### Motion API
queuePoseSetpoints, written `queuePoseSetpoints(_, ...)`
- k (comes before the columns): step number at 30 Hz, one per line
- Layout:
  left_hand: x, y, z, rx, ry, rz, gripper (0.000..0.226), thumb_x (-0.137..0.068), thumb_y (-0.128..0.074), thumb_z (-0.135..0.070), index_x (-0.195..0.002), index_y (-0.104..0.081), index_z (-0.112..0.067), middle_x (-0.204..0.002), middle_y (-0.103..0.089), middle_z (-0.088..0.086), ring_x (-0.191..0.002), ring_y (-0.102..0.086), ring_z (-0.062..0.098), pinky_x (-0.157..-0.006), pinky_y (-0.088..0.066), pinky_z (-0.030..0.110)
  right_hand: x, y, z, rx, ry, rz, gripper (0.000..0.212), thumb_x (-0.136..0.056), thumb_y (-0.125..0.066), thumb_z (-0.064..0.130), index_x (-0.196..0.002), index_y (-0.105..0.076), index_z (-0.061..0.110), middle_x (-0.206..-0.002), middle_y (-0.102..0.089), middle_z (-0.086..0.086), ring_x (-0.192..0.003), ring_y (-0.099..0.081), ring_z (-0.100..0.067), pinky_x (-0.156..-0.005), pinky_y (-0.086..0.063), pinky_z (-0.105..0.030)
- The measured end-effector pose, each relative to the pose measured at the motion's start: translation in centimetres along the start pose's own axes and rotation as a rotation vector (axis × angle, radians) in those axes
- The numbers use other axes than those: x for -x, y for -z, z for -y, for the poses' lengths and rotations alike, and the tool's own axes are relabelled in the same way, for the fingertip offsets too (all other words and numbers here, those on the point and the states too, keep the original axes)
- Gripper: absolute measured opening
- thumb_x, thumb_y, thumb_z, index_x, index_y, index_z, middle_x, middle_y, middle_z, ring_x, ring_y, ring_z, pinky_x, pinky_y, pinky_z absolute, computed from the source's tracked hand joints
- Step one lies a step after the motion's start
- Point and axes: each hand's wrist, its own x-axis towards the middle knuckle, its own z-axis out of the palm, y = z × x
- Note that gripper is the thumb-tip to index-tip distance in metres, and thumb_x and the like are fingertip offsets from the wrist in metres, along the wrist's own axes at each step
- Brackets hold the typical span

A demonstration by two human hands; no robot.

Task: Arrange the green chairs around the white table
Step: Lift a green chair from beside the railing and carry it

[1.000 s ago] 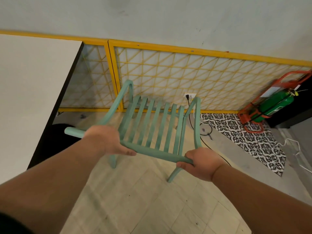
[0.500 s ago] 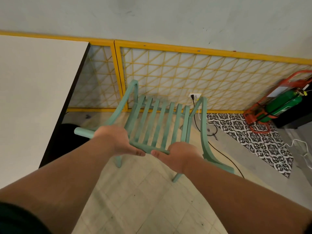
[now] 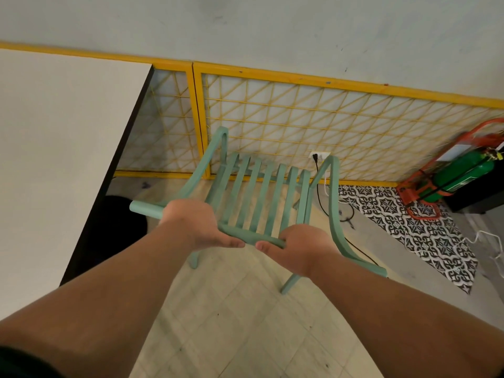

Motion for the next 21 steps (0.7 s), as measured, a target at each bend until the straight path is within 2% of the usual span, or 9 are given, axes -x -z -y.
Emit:
queuePoseSetpoints(5, 0.5, -0.1, -0.9, 0.05, 0.025, -0.024, 0.104, -0.037, -0.029, -0.115, -0.069, -0.069, -0.024, -0.068, -0.068, -0.008, -0.064, -0.065, 0.013, -0.062, -0.055, 0.033, -0.1, 0.2, -0.9, 0.05, 0.037, -0.002, 0.093, -0.071, -0.015, 0.102, -0.074, -0.063, 0.023, -0.069, -0.063, 0.002, -0.062, -0.063, -0.016, -0.056, -0.056, -0.036)
queuePoseSetpoints(9, 1.5, -0.3, -2.8, 0.134, 0.093, -0.034, 0.101, -0.037, -0.035, -0.114, -0.071, -0.068, -0.025, -0.068, -0.068, -0.007, -0.063, -0.066, 0.014, -0.065, -0.059, 0.034, 0.2, 0.9, -2.5, 0.118, 0.053, 0.009, 0.088, -0.075, -0.021, 0.099, -0.075, -0.064, 0.023, -0.073, -0.068, 0.0, -0.065, -0.066, -0.017, -0.059, -0.058, -0.036)
queuePoseSetpoints(14, 3.0, -0.7, -6.1, 0.114, 0.154, 0.007, 0.103, -0.045, -0.029, -0.114, -0.072, -0.067, -0.022, -0.068, -0.067, -0.005, -0.063, -0.064, 0.017, -0.06, -0.054, 0.032, 0.3, 1.6, -5.0, 0.227, 0.077, 0.041, 0.086, -0.074, -0.021, 0.099, -0.077, -0.064, 0.025, -0.075, -0.067, 0.001, -0.067, -0.064, -0.015, -0.062, -0.058, -0.038)
queuePoseSetpoints(21, 4.5, -1.4, -9.7, 0.174, 0.199, 0.038, 0.099, -0.054, -0.031, -0.11, -0.074, -0.067, -0.021, -0.071, -0.067, -0.003, -0.066, -0.064, 0.02, -0.065, -0.055, 0.033, 0.6, 2.2, -7.7, 0.278, 0.061, 0.071, 0.079, -0.07, -0.035, 0.099, -0.08, -0.062, 0.026, -0.076, -0.065, 0.004, -0.069, -0.063, -0.014, -0.065, -0.058, -0.036)
